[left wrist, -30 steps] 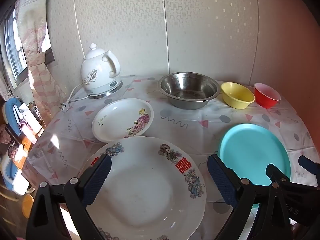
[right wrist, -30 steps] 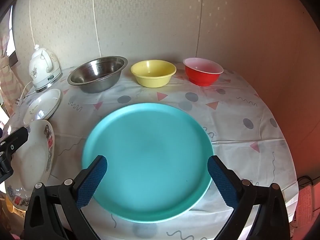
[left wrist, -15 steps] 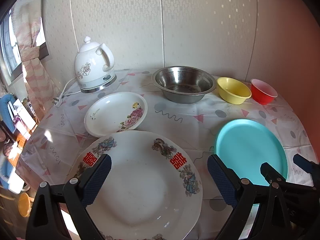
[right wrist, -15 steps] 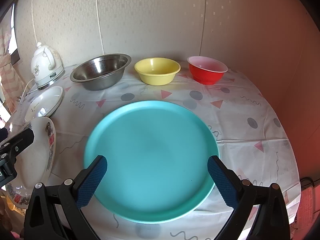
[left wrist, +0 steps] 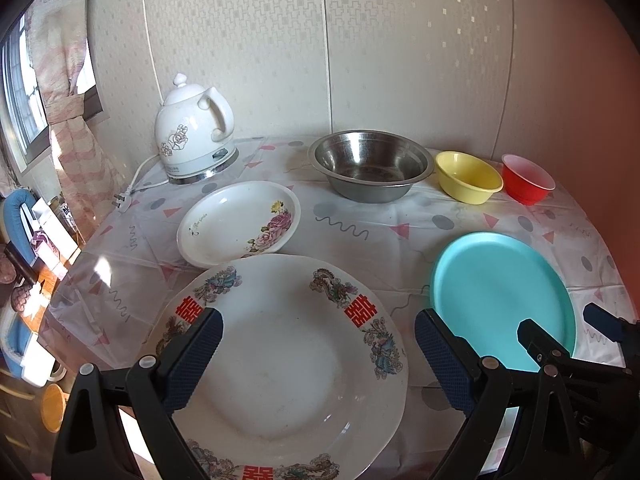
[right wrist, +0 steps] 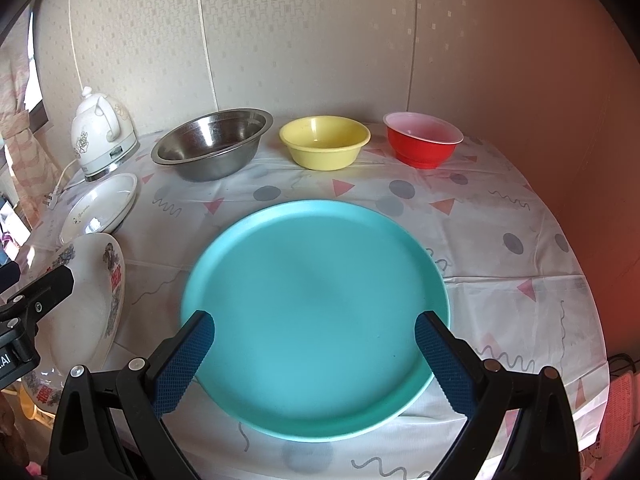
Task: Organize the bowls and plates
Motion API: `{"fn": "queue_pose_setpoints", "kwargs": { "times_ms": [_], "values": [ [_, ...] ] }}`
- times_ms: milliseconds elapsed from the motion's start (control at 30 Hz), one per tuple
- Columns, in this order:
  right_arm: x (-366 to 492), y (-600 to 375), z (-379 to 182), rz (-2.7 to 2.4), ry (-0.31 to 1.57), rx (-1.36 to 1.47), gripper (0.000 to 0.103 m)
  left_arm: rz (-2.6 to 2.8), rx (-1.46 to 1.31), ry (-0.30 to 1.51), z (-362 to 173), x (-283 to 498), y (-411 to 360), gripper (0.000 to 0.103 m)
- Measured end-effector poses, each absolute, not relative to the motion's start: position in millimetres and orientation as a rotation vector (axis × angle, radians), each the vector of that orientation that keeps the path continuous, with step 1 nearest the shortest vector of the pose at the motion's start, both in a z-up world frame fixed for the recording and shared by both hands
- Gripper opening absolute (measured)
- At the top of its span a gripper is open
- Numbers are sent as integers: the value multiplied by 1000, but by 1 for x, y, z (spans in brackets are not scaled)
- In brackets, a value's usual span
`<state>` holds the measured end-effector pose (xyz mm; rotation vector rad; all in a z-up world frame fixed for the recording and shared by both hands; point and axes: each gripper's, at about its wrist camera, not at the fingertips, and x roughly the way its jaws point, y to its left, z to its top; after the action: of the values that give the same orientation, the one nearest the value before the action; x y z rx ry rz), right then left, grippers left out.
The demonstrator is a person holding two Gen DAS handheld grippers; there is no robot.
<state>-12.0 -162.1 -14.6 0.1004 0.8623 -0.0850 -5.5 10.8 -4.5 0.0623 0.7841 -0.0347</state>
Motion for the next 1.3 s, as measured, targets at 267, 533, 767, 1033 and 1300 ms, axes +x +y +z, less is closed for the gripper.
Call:
{"fn": "queue_pose_setpoints", "kwargs": {
  "times_ms": [267, 533, 767, 1033, 1300],
  "values": [
    [-15, -167, -16, -80, 861, 118, 102, -56, 84, 769, -2, -9, 4, 97],
    [-18, -168, -12, -80, 852, 122, 102, -67, 93, 761, -1, -14, 0, 97],
    [-18, -168, -12, -80, 856, 127, 102, -70, 84, 763, -1, -14, 1, 97],
    [-15, -175, -13, -97, 855, 144, 102, -80, 94, 770, -3, -8, -3, 97],
    [-13, -178, -20, -87, 874, 167, 102, -81, 109, 790, -10, -6, -8, 97]
  ]
}}
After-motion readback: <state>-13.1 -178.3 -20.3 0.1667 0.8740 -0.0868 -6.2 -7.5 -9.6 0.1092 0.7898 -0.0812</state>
